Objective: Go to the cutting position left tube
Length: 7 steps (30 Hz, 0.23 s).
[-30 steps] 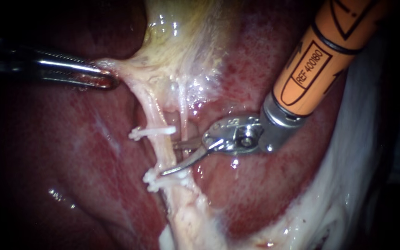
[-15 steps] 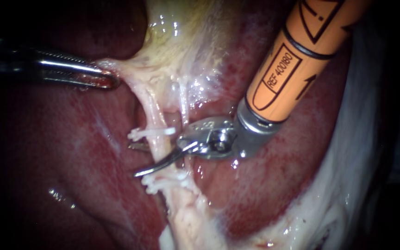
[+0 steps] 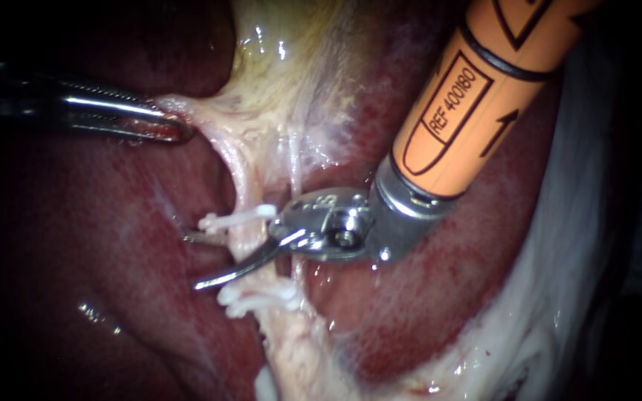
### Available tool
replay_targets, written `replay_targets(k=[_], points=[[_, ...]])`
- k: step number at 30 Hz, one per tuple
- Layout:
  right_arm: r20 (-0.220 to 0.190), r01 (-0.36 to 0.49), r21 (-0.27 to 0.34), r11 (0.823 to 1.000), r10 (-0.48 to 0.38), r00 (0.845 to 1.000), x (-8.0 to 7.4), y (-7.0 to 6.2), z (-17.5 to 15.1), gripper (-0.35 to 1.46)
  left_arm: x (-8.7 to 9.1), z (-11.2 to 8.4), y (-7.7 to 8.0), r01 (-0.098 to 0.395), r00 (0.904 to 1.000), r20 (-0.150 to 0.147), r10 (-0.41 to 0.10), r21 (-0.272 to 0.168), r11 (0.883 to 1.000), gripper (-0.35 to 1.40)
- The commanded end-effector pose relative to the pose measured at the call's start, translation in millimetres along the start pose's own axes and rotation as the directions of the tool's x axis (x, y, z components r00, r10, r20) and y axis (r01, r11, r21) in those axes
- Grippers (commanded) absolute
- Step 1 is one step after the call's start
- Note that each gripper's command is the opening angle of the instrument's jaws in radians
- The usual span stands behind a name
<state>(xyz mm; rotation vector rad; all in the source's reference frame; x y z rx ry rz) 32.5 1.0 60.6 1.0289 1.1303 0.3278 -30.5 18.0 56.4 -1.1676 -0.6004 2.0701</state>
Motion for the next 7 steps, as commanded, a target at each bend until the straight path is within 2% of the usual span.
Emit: replay_targets(k=[1, 7], points=[[0.001, 0.000, 0.000, 1.000, 0.000, 1.000, 0.0, 0.1, 0.0, 1.42, 0.0, 0.0, 0.0, 0.000, 1.0000, 0.000, 0.000, 0.001, 1.000, -0.35], [0.002, -0.016, -0.004, 1.000, 0.016, 1.000, -0.4, 0.5, -0.1, 1.42, 0.0, 0.1, -0.1, 0.000, 1.0000, 0.000, 0.000, 0.001, 1.000, -0.35]])
